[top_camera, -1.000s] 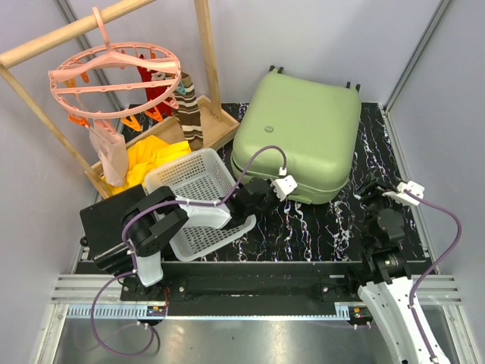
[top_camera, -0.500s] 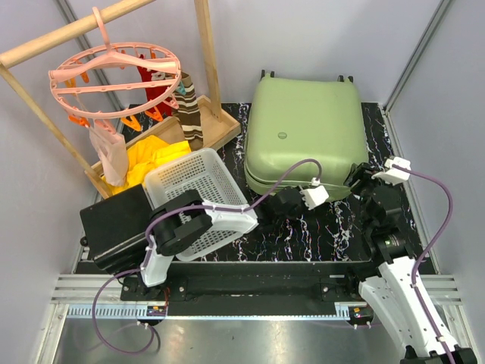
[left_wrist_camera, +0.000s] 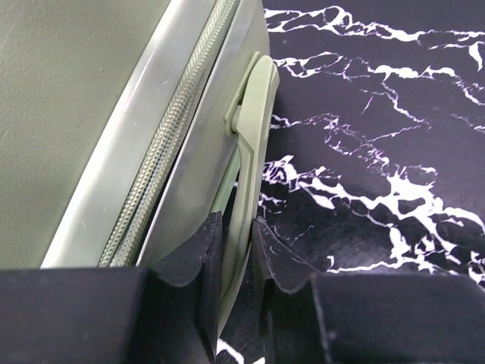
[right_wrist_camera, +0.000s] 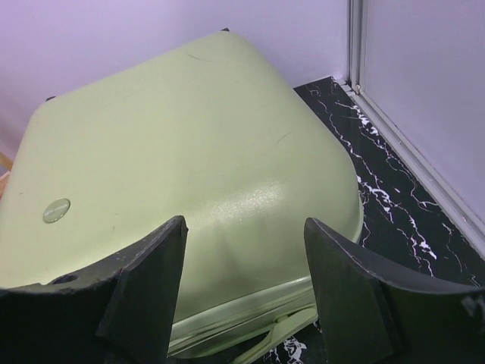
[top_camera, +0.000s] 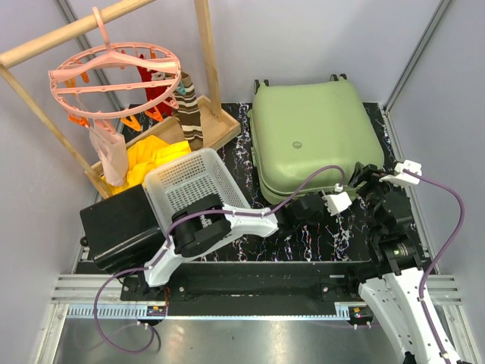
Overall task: Open, take out, and arrange the luggage
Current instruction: Unzip the luggage, then adjust the position of the luggage
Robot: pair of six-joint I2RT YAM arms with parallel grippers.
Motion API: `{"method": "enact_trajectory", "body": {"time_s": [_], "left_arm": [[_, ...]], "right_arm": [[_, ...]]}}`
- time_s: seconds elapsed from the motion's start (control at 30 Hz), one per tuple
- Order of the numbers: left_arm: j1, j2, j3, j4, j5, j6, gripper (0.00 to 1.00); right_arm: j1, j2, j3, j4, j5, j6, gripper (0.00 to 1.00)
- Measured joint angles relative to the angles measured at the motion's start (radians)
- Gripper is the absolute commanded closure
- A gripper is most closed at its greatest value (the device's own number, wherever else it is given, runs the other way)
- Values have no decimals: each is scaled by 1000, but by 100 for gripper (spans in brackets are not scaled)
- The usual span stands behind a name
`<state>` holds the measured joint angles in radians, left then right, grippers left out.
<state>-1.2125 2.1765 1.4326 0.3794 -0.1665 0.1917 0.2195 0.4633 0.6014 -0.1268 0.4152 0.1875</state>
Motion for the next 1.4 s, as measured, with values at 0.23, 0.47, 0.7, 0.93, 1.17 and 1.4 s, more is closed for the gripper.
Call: {"method": "enact_trajectory", "body": {"time_s": [0.23,0.47,0.7,0.93,1.17,1.4], "left_arm": [[-5,9,82,-112,30,-1,51],[-29,-105,85,-170,72,30,9],[93,-524,-114,-81,138,8,2],[359,-762,-350,-98,167,-211,1],[573,-762,-494,-165,276,-502,1],[655,-760,-539,-187,278,-655,1]], "right_arm": [[0,4,111,-87,-31,16,27],[0,6,275,-97,-70,29,27],[0,174,330,-97,-193,26,31],[92,499,452,-141,-268,-17,22],[384,617,494,-159,-217,-49,10],[556,702,496,-121,-251,4,9]]}}
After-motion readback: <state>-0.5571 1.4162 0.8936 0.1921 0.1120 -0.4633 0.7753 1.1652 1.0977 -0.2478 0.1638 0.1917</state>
